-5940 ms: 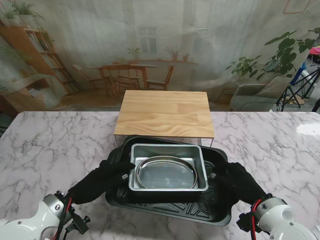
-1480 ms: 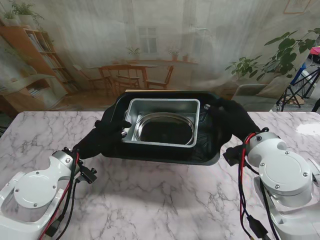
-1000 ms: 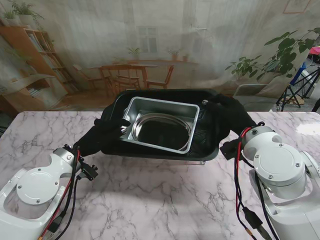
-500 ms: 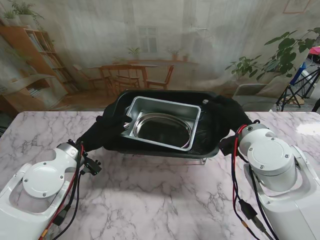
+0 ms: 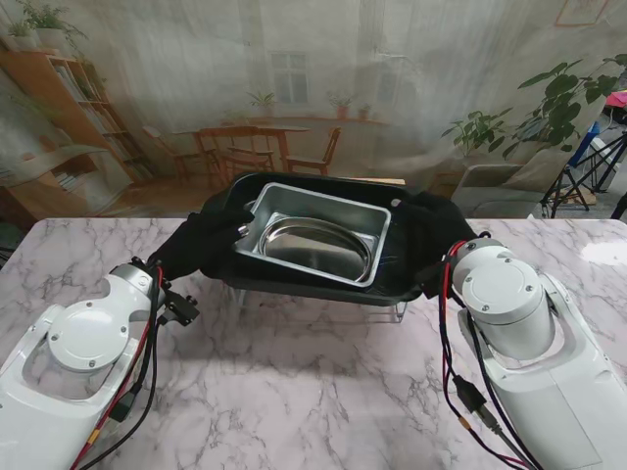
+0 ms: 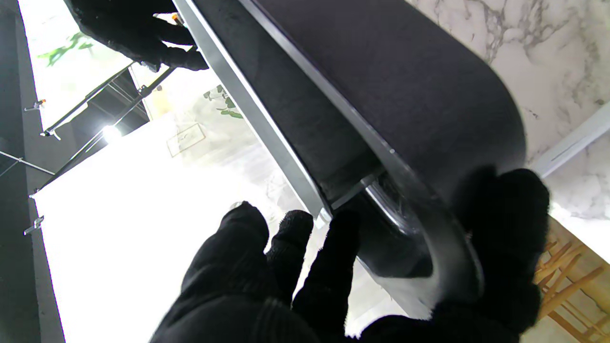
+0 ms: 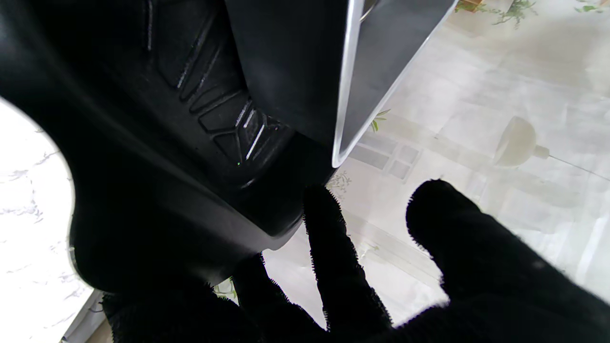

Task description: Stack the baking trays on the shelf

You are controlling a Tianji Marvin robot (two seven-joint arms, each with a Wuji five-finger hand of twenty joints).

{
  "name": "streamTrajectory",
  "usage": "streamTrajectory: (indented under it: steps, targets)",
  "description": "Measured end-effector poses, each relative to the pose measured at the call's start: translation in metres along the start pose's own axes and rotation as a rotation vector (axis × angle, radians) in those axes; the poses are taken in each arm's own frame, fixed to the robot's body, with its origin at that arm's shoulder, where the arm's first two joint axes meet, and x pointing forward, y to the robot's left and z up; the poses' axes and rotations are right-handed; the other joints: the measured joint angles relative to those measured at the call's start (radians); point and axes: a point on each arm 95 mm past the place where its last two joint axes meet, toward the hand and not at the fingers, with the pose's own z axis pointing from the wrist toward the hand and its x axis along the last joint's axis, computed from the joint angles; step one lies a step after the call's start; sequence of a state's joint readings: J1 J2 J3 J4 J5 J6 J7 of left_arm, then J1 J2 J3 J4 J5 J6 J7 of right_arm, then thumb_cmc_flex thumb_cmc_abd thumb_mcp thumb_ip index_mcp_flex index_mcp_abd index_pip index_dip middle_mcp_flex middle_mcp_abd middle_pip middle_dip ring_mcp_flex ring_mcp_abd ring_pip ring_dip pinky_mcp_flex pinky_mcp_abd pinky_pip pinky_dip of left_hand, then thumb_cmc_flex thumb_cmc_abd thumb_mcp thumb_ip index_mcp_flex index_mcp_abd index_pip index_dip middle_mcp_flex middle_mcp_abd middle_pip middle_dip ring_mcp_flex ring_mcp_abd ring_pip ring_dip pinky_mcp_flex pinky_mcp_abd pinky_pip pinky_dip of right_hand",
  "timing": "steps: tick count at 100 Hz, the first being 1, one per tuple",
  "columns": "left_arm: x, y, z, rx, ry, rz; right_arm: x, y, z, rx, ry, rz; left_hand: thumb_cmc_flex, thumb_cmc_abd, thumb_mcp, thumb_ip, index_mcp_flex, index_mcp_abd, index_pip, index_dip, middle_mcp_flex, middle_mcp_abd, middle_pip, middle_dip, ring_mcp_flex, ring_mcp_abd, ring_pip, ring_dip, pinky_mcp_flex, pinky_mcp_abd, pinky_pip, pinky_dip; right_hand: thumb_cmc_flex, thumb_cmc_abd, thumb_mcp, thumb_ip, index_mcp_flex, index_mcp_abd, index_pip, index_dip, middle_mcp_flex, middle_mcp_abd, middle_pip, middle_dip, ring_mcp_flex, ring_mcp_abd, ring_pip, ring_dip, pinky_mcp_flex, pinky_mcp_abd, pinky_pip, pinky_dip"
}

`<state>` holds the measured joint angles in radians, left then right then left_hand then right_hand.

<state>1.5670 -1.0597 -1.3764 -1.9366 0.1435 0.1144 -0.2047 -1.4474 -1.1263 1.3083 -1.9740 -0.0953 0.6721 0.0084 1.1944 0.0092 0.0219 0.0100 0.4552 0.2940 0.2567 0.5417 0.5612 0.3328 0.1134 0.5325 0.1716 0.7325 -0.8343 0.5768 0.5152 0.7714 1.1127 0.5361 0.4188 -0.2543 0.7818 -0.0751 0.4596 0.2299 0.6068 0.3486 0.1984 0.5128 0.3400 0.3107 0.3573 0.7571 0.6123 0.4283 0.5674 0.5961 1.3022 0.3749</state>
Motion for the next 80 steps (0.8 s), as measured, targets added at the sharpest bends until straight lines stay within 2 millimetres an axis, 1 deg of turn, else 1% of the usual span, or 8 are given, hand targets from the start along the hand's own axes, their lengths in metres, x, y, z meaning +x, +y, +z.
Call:
streamTrajectory:
  steps: [31,48,73,75,76,77,79,80]
  targets:
    - [0.0,-0.01,0.014,0.025,-0.013,0.01,-0.001,-0.002,0.015,0.005,-0.023,0.002,0.001,0.0,0.0,0.0,0.0,0.0,0.004,0.006,0.001,-0.003,0.01,0.0,0.066,0.0,0.0,0.0,0.016,0.0,0.0,0.0,0.0,0.0,0.008,0.0,0.0,0.0,0.0,0.0,0.0,-0.003,0.0,0.001,0.0,0.0,0.0,0.0,-0.001,-0.002,0.0,0.0]
    - [-0.003,-0.012,0.02,0.041,-0.022,0.007,0.002,-0.002,0.024,0.001,-0.028,0.004,0.002,0.0,0.0,0.0,0.0,0.0,0.005,0.006,0.001,-0.01,0.01,0.0,0.088,0.0,0.0,0.0,0.016,0.0,0.0,0.0,0.0,-0.028,0.01,0.0,0.0,0.0,0.0,0.0,0.0,-0.006,0.003,0.001,0.0,0.0,0.0,-0.001,-0.004,-0.002,0.0,0.0]
    - [-0.008,-0.016,0.027,0.06,-0.032,0.0,0.0,-0.006,0.039,0.005,-0.045,0.03,0.003,0.0,0.0,0.0,0.0,0.0,0.01,0.006,0.001,-0.011,0.012,0.0,0.14,0.0,0.0,0.0,0.016,0.0,0.0,0.0,0.0,-0.023,0.01,0.0,0.0,0.0,0.0,0.0,0.0,-0.014,0.013,0.001,0.0,-0.004,0.0,-0.002,-0.012,-0.002,-0.01,0.0]
    - [-0.008,-0.017,0.027,0.063,-0.03,0.0,0.0,-0.006,0.039,0.004,-0.044,0.031,0.003,0.0,0.0,0.0,0.0,0.002,0.011,0.006,0.002,-0.011,0.023,0.001,0.205,-0.059,0.02,0.014,0.016,0.0,0.0,0.0,0.0,-0.023,0.011,0.0,0.0,0.0,0.0,0.0,0.0,-0.014,0.013,-0.001,0.0,-0.006,0.0,-0.002,-0.012,-0.009,-0.01,0.0]
    - [-0.008,-0.017,0.027,0.063,-0.029,0.0,0.0,-0.006,0.04,0.004,-0.043,0.031,0.003,0.0,0.0,0.0,0.0,0.002,0.011,0.006,0.003,-0.013,0.024,0.001,0.223,-0.104,0.096,0.017,0.011,0.0,-0.011,0.004,0.0,-0.023,0.011,0.0,0.0,0.0,0.0,0.0,0.0,-0.014,0.013,-0.004,0.0,-0.007,0.0,-0.002,-0.012,-0.013,-0.01,0.0]
    - [-0.007,-0.017,0.027,0.064,-0.028,0.0,0.0,-0.006,0.04,0.004,-0.042,0.032,0.003,0.0,0.0,0.0,0.0,0.002,0.012,0.006,0.004,-0.014,0.031,0.001,0.235,-0.136,0.121,0.02,0.008,0.0,-0.014,0.015,0.0,-0.023,0.011,0.0,0.0,0.0,0.0,0.0,0.001,-0.013,0.013,-0.01,0.0,-0.007,0.0,-0.002,-0.012,-0.016,-0.01,0.0]
    - [-0.008,-0.017,0.028,0.065,-0.028,0.0,0.0,-0.006,0.041,0.003,-0.043,0.032,0.004,0.0,0.0,0.0,0.0,0.003,0.012,0.006,0.009,-0.014,0.041,0.002,0.257,-0.175,0.162,0.024,0.008,0.0,-0.002,0.016,0.0,-0.023,0.011,0.0,0.0,0.0,0.0,0.0,0.003,-0.008,0.013,-0.018,0.0,-0.01,0.0,-0.002,-0.012,-0.021,-0.01,0.0]
    - [-0.008,-0.018,0.028,0.066,-0.028,0.0,-0.001,-0.006,0.041,0.003,-0.043,0.032,0.004,0.0,0.0,0.0,0.0,0.003,0.012,0.006,0.01,-0.014,0.052,0.003,0.265,-0.206,0.242,0.026,0.008,0.0,-0.002,0.018,0.0,-0.023,0.011,0.0,0.0,0.0,0.0,0.0,0.004,-0.006,0.013,-0.021,0.0,-0.01,0.0,-0.002,-0.012,-0.022,-0.01,0.0]
